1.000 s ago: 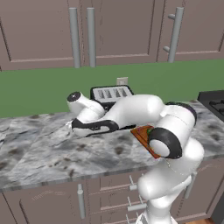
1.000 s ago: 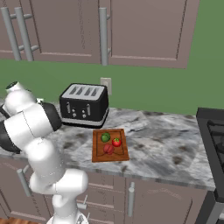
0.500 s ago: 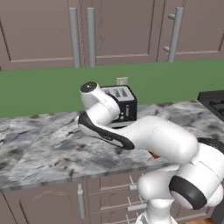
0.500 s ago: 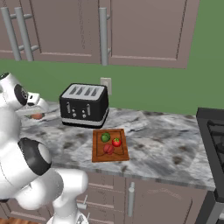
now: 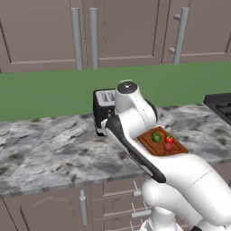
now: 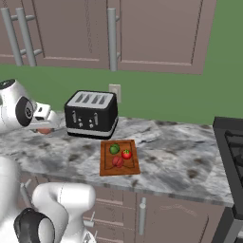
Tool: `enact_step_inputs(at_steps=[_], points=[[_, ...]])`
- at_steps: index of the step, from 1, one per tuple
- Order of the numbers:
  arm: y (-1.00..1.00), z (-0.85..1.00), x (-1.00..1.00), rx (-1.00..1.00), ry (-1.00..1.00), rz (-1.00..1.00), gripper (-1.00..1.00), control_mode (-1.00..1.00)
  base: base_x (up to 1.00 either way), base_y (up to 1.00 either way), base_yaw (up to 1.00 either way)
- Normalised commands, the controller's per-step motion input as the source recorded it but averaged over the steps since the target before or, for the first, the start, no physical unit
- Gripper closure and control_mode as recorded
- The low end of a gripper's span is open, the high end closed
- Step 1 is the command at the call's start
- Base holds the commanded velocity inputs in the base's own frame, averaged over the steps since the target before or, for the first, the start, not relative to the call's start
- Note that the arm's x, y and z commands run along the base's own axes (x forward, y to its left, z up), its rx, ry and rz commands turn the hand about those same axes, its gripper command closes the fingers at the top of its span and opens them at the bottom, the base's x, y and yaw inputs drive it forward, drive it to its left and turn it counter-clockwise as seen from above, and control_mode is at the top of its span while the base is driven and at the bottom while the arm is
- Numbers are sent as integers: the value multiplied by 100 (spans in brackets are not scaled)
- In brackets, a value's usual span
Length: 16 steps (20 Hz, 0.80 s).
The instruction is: Place the avocado, onion, tomato, and bell pepper on the cutting board.
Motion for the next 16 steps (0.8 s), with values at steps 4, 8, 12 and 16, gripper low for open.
enact_step_inputs(at_steps=[4, 8, 12, 16], points=[[-72, 5, -13, 0, 5, 0, 100, -100, 0, 0, 0], [-79, 0, 0, 0, 10, -2, 100, -100, 0, 0, 0], [-69, -12, 2, 0, 18, -9, 100, -100, 0, 0, 0], [-51, -6, 14, 0, 13, -7, 100, -100, 0, 0, 0]])
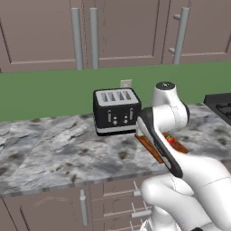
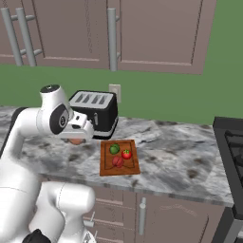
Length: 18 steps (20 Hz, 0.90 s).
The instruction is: Place the avocado, onion, tomato, and bell pepper on the cutting board.
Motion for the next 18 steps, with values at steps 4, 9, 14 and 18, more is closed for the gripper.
enact_step_inputs(at_steps=[4, 9, 14, 18], points=[[-47, -12, 18, 0, 13, -6, 100, -100, 0, 0, 0], [-43, -28, 12, 1, 17, -4, 100, -100, 0, 0, 0], [-22, -11, 16, 0, 7, 0, 100, -100, 0, 0, 0], [-3, -1, 22, 3, 0, 5, 100, -100, 0, 0, 0]])
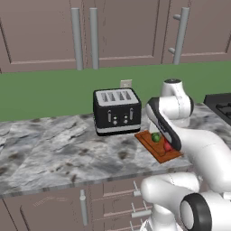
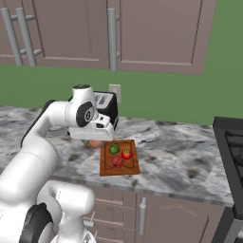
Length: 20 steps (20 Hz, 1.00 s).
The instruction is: Place the avocado, onion, tomato, and bell pepper on the cutting board.
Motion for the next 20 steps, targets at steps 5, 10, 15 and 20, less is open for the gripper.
enact_step_inputs(at_steps=[5, 10, 15, 20], points=[[-4, -21, 28, 5, -3, 6, 100, -100, 0, 0, 0], [-5, -29, 27, 0, -6, 2, 100, -100, 0, 0, 0], [-3, -14, 17, 0, -1, 1, 100, -100, 0, 0, 0], [0, -27, 13, 0, 0, 4, 100, -100, 0, 0, 0]])
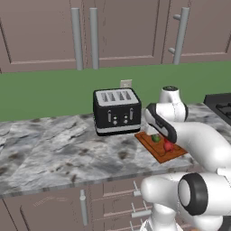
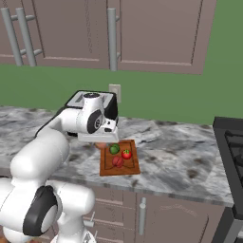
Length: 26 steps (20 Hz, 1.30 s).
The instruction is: Place the avocado, onion, tomato, and bell pepper on the cutting board.
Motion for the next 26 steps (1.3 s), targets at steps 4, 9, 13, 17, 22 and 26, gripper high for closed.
enact_step_inputs(at_steps=[4, 9, 13, 17, 22, 26], points=[[0, -33, 12, 0, -3, 4, 100, -100, 0, 0, 0], [-3, -33, 19, 0, 0, 1, 100, -100, 0, 0, 0], [-2, -27, 16, 0, 0, 0, 100, -100, 0, 0, 0], [-2, -17, 14, 0, 0, 0, 100, -100, 0, 0, 0], [0, -23, 18, 0, 0, 0, 100, -100, 0, 0, 0], [-3, -22, 20, 0, 0, 0, 100, -100, 0, 0, 0]])
